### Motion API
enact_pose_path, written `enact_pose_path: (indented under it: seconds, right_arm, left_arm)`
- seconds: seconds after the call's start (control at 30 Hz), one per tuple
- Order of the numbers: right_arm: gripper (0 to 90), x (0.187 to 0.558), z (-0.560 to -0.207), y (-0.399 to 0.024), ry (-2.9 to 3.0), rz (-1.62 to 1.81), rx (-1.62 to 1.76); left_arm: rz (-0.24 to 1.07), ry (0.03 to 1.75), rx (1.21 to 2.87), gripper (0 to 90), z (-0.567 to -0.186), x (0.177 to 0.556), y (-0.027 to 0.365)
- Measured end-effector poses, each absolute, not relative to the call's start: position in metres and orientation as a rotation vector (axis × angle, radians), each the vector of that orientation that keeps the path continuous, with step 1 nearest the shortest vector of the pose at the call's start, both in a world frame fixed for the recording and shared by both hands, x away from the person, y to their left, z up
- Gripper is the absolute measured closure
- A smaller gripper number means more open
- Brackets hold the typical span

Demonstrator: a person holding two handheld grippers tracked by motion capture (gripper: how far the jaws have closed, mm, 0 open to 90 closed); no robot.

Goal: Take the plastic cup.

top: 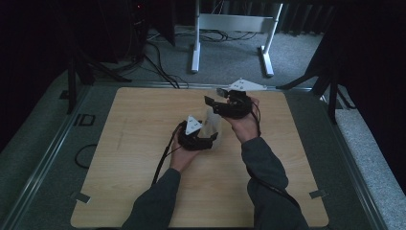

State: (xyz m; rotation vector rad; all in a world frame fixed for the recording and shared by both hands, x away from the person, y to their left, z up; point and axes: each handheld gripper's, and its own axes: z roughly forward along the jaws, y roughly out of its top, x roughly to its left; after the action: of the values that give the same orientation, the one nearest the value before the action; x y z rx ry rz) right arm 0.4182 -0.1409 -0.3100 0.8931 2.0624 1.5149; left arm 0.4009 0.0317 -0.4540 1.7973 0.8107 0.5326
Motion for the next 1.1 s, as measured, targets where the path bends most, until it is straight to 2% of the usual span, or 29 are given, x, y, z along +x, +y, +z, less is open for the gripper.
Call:
enact_pose_path:
  seconds: [0.63,1.1]
  right_arm:
    - [40.6,0.413,-0.288,-0.167,2.023,1.550,0.924]
    - [40.7,0.413,-0.291,-0.190,2.003,1.516,0.961]
  left_arm:
    - [0.524,0.802,1.784,22.4,-0.447,0.396,0.036]
    - [0.499,0.801,1.793,23.2,-0.448,0.394,0.036]
